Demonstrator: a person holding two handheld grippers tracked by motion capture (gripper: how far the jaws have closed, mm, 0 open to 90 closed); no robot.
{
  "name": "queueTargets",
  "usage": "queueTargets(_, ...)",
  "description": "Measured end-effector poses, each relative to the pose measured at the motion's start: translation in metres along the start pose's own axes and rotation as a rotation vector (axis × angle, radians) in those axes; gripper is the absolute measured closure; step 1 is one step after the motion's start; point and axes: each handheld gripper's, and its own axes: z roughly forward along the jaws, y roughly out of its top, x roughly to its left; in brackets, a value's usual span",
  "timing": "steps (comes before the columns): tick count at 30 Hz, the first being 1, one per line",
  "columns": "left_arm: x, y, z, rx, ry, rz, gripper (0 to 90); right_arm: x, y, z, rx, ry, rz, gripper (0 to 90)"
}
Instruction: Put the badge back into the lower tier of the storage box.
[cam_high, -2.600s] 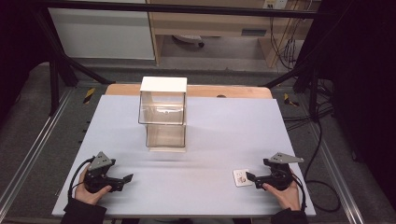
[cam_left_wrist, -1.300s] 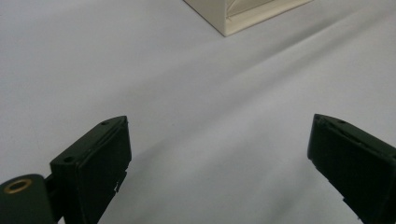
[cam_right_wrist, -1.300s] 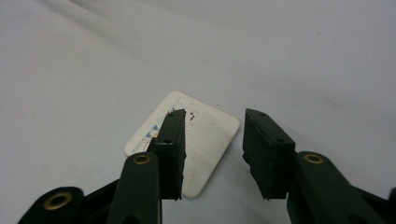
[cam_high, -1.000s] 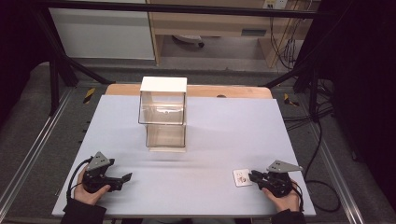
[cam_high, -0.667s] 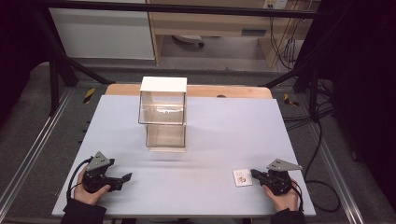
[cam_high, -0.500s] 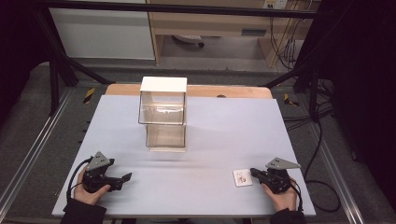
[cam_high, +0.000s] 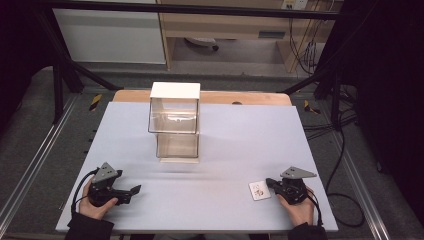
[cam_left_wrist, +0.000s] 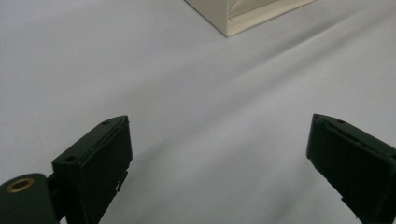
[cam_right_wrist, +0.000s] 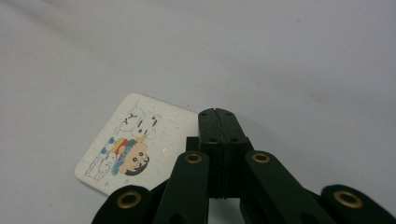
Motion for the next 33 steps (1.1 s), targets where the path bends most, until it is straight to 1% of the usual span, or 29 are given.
queueTargets(7,0.0,0.0,0.0,-0.001,0.0,0.0,6.2,0.001,0.005,0.005,0.004,-0.001,-0.02,90.0)
queueTargets(12,0.0,0.0,0.0,-0.001,0.002,0.0,6.2,0.001,0.007,0.008,0.007,0.009,-0.027,90.0)
queueTargets(13,0.0,0.0,0.0,0.0,0.002,0.0,6.2,0.002,0.007,0.008,0.008,0.009,-0.021,90.0)
queueTargets(18,0.0,0.0,0.0,-0.001,0.002,0.0,6.2,0.002,0.009,0.01,0.005,0.009,-0.028,90.0)
queueTargets(21,0.0,0.0,0.0,0.0,0.003,-0.001,6.3,0.003,0.009,0.009,0.006,0.007,-0.025,89.4)
queueTargets(23,0.0,0.0,0.0,0.0,0.003,0.0,6.3,0.002,0.009,0.006,-0.006,0.002,-0.028,86.8)
queueTargets(25,0.0,0.0,0.0,0.001,0.004,0.0,6.2,0.003,0.009,0.002,-0.026,0.004,-0.014,82.9)
queueTargets(28,0.001,0.0,0.0,0.001,0.004,0.0,6.3,0.002,0.009,-0.001,-0.039,0.002,-0.009,73.0)
queueTargets(30,0.001,0.0,0.0,0.002,0.005,-0.001,6.3,0.002,0.009,-0.001,-0.041,0.005,-0.002,64.5)
queueTargets(33,0.001,0.0,0.0,0.001,0.005,-0.003,6.2,0.002,0.009,-0.001,-0.033,0.006,0.01,54.3)
